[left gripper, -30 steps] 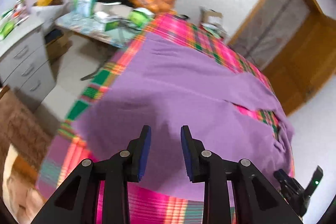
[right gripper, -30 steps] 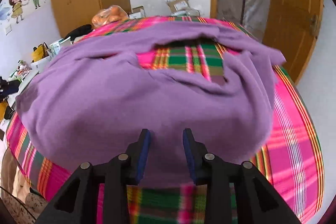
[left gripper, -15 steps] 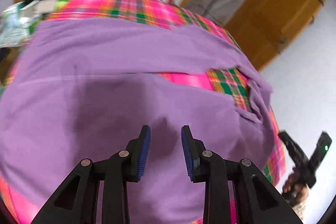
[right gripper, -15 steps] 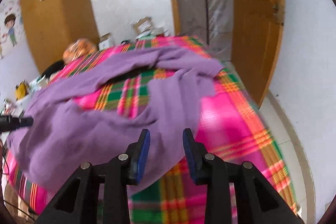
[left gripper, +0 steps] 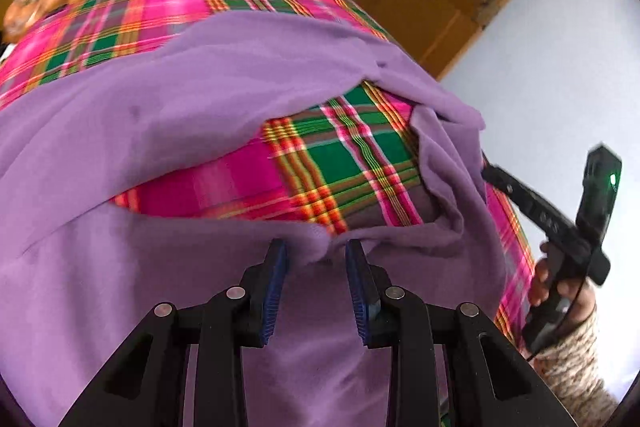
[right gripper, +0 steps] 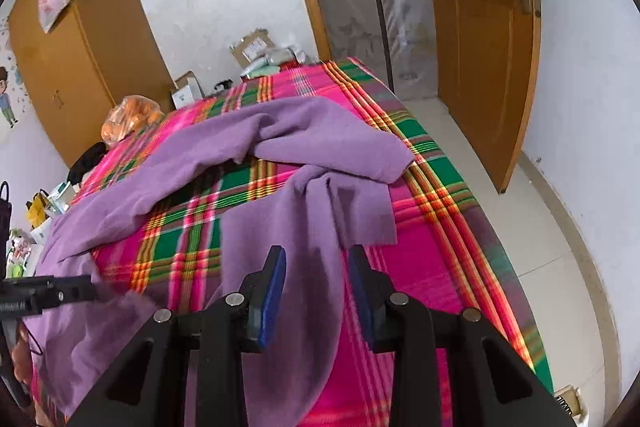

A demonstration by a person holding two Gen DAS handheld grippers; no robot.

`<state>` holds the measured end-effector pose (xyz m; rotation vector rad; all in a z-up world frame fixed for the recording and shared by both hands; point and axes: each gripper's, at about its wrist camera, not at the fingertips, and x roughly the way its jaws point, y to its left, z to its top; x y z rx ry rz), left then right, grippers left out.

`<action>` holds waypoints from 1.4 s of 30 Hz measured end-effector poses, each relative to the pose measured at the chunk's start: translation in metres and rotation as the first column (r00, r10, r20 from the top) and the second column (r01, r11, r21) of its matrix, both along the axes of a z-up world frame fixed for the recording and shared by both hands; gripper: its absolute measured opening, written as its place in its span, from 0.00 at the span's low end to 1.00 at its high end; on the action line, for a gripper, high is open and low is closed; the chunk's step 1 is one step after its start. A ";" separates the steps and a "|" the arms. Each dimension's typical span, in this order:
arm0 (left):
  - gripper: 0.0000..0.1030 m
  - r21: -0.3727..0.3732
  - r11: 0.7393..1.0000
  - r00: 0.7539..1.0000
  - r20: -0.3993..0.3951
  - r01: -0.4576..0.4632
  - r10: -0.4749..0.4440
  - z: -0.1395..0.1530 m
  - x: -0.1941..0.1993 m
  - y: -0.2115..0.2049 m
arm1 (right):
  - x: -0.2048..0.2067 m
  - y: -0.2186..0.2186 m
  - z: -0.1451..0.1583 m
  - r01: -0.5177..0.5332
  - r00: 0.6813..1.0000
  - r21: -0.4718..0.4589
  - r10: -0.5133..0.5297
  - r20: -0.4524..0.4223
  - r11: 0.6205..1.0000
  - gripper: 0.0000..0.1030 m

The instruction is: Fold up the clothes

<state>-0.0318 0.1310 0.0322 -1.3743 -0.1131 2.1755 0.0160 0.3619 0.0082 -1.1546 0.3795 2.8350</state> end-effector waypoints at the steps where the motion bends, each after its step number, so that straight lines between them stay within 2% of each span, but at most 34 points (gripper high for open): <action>1: 0.31 -0.009 1.000 1.000 0.005 0.012 -0.012 -0.002 -0.002 0.006 | -0.006 0.001 -0.001 -0.004 1.000 0.003 0.004 0.007 1.000 0.32; 5: 0.31 -0.020 1.000 1.000 0.021 0.020 -0.019 -0.008 -0.012 0.018 | -0.028 0.002 -0.006 -0.037 0.998 0.002 0.037 0.045 0.999 0.32; 8: 0.31 -0.018 1.000 1.000 0.026 0.013 -0.013 -0.011 -0.016 0.021 | -0.040 0.007 -0.011 -0.039 0.997 -0.050 0.042 0.065 0.998 0.32; 10: 0.31 -0.018 1.000 1.000 0.029 0.011 -0.010 -0.012 -0.017 0.022 | -0.046 0.007 -0.013 -0.028 0.997 -0.054 0.032 0.074 0.998 0.24; 11: 0.31 -0.019 1.000 0.999 0.031 0.010 -0.010 -0.012 -0.018 0.022 | -0.047 0.006 -0.013 -0.023 0.997 -0.041 0.025 0.072 0.999 0.10; 12: 0.31 -0.019 1.000 0.999 0.033 0.010 -0.009 -0.013 -0.018 0.022 | -0.047 0.006 -0.013 -0.021 0.998 -0.039 0.023 0.066 0.999 0.05; 21: 0.31 -0.006 1.000 1.000 0.027 0.014 -0.014 -0.010 -0.014 0.023 | -0.016 0.024 0.013 0.062 0.997 -0.018 -0.063 -0.042 0.998 0.05; 29: 0.31 -0.008 1.000 1.000 0.021 0.022 -0.022 -0.007 -0.009 0.028 | 0.017 0.048 0.031 0.163 0.982 0.011 -0.161 -0.103 0.987 0.05; 37: 0.31 -0.002 0.999 0.999 0.024 0.040 -0.040 -0.006 -0.004 0.038 | 0.057 0.079 0.027 0.280 0.954 -0.015 -0.279 -0.113 0.960 0.05; 42: 0.31 -0.013 0.998 0.998 0.035 0.055 -0.054 -0.009 -0.001 0.044 | 0.075 0.085 0.025 0.323 0.938 0.005 -0.320 -0.131 0.946 0.05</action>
